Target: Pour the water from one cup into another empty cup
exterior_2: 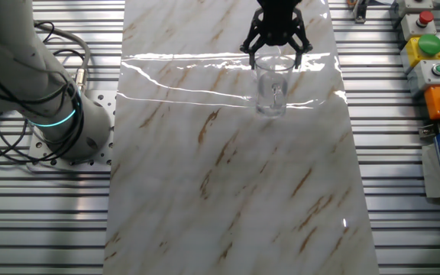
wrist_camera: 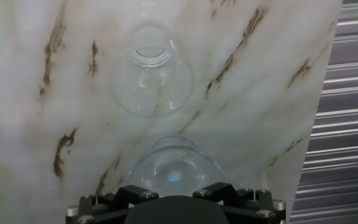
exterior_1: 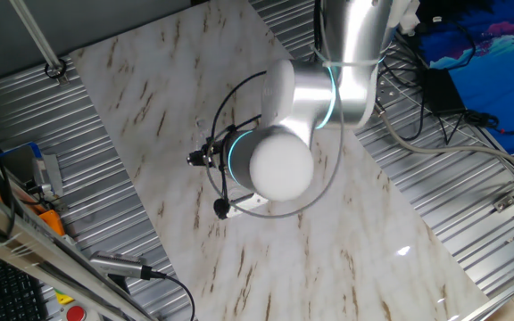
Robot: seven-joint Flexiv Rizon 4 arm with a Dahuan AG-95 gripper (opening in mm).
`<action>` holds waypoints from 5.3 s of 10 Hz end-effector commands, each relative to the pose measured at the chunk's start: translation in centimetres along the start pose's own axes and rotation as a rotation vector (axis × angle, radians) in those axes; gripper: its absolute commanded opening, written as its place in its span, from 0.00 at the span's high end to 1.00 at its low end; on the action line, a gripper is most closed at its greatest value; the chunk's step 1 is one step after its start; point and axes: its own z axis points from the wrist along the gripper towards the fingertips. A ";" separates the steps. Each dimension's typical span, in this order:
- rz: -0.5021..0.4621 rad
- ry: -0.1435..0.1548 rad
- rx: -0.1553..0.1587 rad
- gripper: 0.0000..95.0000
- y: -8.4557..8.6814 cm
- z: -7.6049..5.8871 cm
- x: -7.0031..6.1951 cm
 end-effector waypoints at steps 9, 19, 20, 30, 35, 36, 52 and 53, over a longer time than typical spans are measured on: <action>0.026 0.117 -0.008 1.00 0.0 -0.5 -1.0; -0.002 0.228 0.014 1.00 0.1 -0.9 -1.6; -0.002 0.240 0.017 1.00 0.1 -0.9 -1.6; -0.021 0.297 0.038 1.00 0.3 -1.0 -1.4; -0.024 0.363 0.079 1.00 0.4 -1.2 -0.9; -0.024 0.370 0.082 1.00 0.4 -1.2 -0.8; 0.023 0.537 0.126 1.00 0.5 -1.7 -0.5; 0.022 0.546 0.130 1.00 0.5 -1.7 -0.5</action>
